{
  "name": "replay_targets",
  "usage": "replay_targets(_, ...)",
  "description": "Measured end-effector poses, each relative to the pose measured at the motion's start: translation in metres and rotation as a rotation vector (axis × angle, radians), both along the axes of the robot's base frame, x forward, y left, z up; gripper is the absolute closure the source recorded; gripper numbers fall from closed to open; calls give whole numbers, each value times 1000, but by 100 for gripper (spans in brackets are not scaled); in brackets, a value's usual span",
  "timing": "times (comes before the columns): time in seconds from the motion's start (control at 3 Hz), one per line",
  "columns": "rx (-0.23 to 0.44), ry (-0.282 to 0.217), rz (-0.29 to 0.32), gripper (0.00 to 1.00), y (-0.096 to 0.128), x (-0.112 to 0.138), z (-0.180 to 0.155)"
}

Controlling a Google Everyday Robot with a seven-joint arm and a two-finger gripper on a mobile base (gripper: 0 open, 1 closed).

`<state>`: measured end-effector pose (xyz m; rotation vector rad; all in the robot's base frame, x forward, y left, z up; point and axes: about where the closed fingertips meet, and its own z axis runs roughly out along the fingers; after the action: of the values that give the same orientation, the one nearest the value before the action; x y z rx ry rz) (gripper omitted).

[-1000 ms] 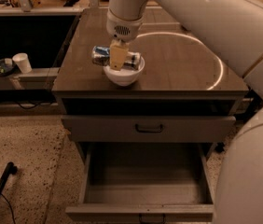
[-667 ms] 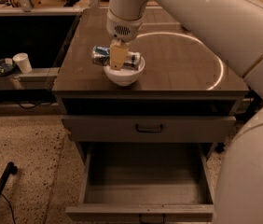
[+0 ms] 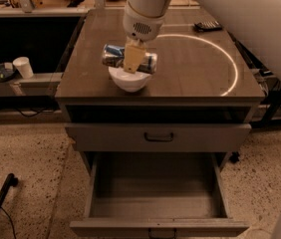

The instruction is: Place redbull can into middle drawer

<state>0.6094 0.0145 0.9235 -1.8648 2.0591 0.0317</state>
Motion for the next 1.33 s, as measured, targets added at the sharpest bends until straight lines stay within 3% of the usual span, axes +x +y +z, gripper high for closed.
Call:
replay_targets(0.67,-15,118,-1,100,-16,-37,-49)
replay_targets(1.0,-31,114,15,100,-19,-53,-65)
replay_targets(1.33,-74,76,15,100,-16,-48,-66)
